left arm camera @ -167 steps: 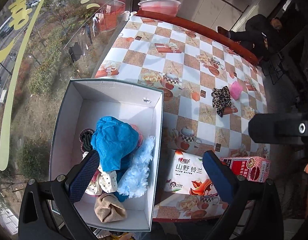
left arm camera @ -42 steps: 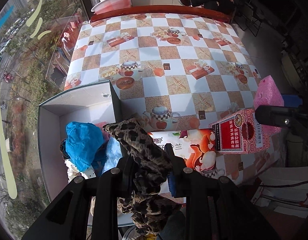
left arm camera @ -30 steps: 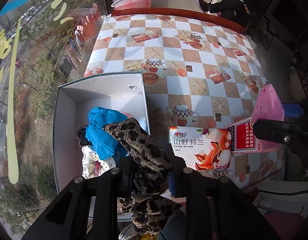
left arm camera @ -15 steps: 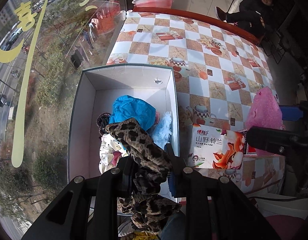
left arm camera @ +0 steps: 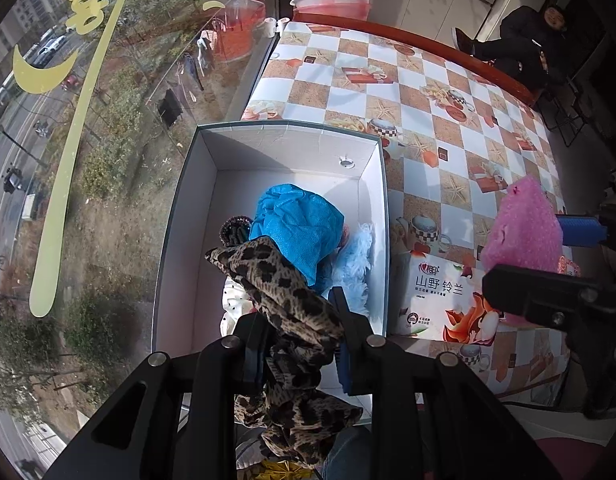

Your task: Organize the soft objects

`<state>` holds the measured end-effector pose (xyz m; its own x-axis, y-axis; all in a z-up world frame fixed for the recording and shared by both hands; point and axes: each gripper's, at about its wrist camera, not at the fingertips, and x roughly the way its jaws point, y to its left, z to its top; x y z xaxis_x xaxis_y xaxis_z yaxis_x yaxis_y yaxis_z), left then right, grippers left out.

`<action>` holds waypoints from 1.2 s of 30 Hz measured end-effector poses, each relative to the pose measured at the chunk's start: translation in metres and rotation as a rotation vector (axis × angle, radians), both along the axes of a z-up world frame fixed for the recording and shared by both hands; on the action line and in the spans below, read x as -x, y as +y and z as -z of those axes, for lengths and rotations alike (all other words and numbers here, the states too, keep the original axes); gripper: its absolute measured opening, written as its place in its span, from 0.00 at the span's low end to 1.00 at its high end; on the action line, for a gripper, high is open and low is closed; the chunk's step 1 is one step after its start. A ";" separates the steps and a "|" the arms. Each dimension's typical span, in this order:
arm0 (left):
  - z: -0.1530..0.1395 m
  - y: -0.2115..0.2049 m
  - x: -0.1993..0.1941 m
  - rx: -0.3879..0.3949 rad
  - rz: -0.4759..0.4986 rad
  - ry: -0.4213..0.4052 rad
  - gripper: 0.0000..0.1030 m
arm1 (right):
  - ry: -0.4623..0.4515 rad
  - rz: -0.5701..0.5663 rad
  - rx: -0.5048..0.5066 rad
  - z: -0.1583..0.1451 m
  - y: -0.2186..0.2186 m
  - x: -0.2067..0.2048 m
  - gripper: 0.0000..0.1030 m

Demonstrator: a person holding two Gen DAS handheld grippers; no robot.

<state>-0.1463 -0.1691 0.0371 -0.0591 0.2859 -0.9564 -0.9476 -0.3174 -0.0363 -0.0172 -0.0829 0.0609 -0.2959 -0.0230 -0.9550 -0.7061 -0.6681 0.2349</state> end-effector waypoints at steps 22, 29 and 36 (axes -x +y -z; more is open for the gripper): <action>0.005 -0.005 0.016 0.008 -0.051 -0.006 0.27 | -0.002 -0.059 0.007 0.004 -0.002 0.026 0.75; 0.012 0.000 0.018 0.046 -0.061 -0.016 0.27 | -0.016 -0.059 0.015 0.009 0.002 0.032 0.75; 0.020 0.002 0.021 0.069 -0.072 -0.011 0.27 | -0.003 -0.006 0.038 0.016 0.015 0.035 0.75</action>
<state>-0.1675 -0.1671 0.0169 -0.0663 0.2144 -0.9745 -0.9217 -0.3872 -0.0225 -0.0525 -0.0678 0.0452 -0.2930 -0.0613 -0.9541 -0.7026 -0.6630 0.2584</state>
